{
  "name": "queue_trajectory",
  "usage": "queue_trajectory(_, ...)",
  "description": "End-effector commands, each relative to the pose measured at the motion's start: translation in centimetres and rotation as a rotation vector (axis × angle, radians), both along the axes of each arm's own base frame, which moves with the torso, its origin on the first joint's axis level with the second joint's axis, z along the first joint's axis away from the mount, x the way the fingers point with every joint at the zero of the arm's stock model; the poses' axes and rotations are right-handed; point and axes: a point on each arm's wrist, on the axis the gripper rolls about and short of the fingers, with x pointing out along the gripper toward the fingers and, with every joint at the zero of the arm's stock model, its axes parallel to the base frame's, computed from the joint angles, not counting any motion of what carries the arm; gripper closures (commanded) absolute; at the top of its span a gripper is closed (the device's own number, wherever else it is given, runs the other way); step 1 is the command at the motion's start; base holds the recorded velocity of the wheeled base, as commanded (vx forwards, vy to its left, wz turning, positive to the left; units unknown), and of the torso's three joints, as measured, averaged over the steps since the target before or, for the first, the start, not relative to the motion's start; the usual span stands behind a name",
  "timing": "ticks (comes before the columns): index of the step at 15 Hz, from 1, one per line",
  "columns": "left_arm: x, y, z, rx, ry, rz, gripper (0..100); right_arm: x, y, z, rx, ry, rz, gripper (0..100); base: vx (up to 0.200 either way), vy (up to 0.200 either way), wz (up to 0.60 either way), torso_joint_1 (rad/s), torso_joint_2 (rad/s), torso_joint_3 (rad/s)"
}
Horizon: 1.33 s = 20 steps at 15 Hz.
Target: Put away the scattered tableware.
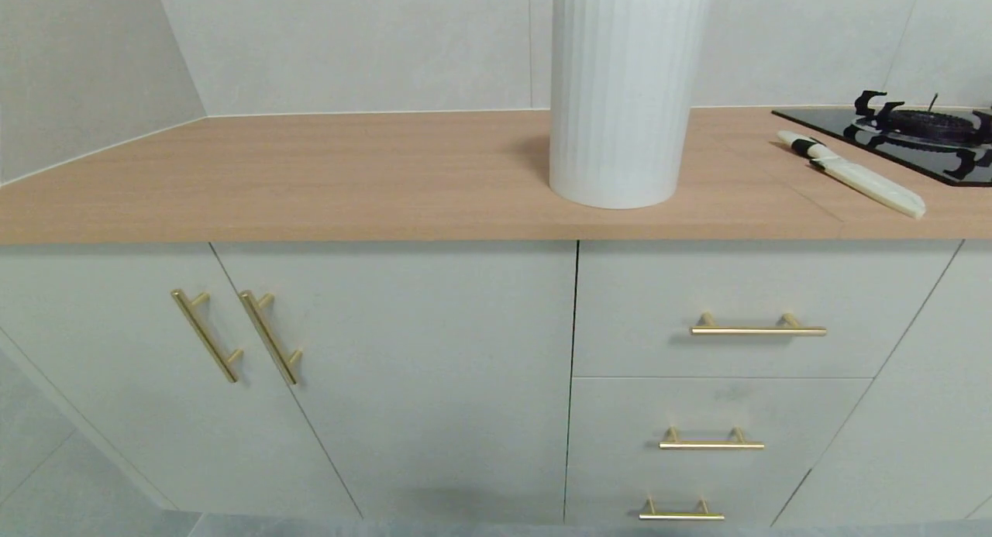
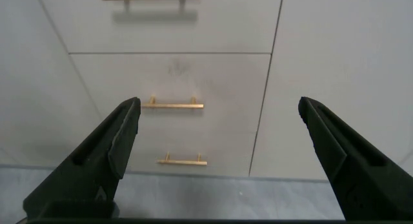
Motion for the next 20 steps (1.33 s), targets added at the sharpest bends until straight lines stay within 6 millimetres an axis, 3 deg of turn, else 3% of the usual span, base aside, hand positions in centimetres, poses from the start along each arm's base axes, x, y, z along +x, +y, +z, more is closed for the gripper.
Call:
queue_trajectory(1,0.01,0.0,0.0,0.0,0.001,0.0,0,0.01,0.0,0.01,0.0,0.002,0.0,0,0.2,0.0,0.0,0.007,0.0,0.002)
queue_trajectory(4,0.01,0.0,0.0,-0.002,0.001,0.0,0,0.01,0.0,0.01,0.002,0.002,0.0,0,0.2,0.0,0.0,0.002,0.0,-0.001)
queue_trajectory(11,0.0,0.0,0.0,-0.002,0.0,0.0,0,0.01,0.0,0.02,0.003,0.0,0.0,0,0.0,0.0,0.0,0.0,0.0,0.0)
queue_trajectory(20,0.01,0.0,0.0,-0.003,0.001,0.0,0,0.01,0.0,0.01,0.003,0.002,-0.002,0,0.0,-0.2,0.0,0.004,0.0,0.001)
